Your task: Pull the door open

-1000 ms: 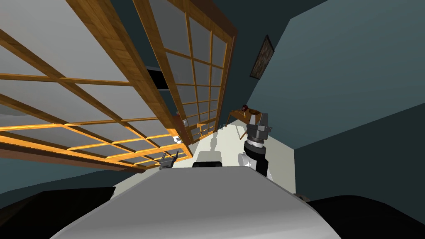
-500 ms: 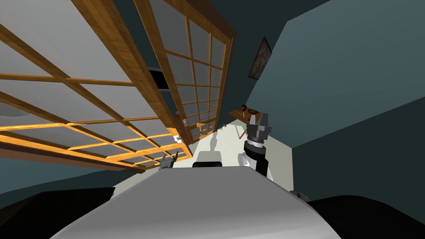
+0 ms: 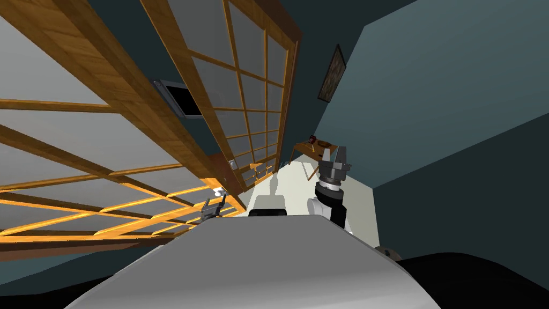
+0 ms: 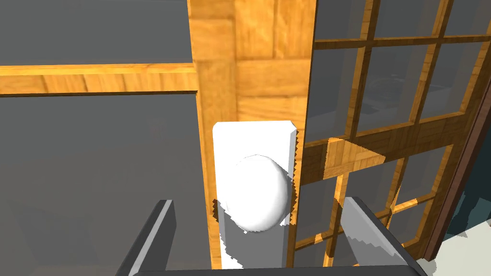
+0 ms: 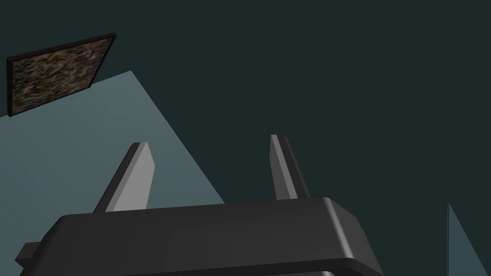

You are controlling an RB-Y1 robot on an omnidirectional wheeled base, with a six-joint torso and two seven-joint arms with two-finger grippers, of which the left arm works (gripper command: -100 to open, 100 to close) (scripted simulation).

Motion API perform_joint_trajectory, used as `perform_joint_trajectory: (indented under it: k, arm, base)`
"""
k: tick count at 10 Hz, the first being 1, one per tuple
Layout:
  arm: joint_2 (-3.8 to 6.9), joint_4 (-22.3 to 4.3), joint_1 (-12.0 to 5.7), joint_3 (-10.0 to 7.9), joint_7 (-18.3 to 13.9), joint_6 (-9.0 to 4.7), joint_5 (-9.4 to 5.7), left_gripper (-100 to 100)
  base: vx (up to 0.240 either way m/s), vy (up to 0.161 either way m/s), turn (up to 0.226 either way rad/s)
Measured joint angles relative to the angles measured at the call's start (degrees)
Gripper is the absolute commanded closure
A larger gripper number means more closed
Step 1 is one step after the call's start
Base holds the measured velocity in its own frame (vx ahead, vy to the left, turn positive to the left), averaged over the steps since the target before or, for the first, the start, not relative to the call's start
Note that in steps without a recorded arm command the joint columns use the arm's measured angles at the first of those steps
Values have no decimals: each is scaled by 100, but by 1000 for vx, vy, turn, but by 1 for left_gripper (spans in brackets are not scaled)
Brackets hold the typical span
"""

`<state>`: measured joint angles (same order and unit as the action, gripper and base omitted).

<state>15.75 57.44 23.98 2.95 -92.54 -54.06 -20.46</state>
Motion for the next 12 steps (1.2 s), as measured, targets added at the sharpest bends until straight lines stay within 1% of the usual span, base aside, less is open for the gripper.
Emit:
perform_joint_trajectory:
  k: [1, 2, 7, 8, 9, 12]
  arm:
    - [38, -75, -49, -51, -35, -6, -43, -100]
    - [42, -79, -53, -57, -43, -12, -47, 100]
    - [40, -82, -51, -47, -32, 8, -40, 100]
    - [39, -83, -48, -46, -33, 9, -40, 100]
    - [101, -71, -24, -16, -82, -30, -15, 100]
    - [211, -146, -7, 121, -243, -196, 80, 100]
  base:
    - [91, 15, -17]
    - [-15, -3, 31]
    - [-16, -1, -5]
    - [-135, 13, -124]
    - [-205, 34, -129]
    - [-235, 2, -118]
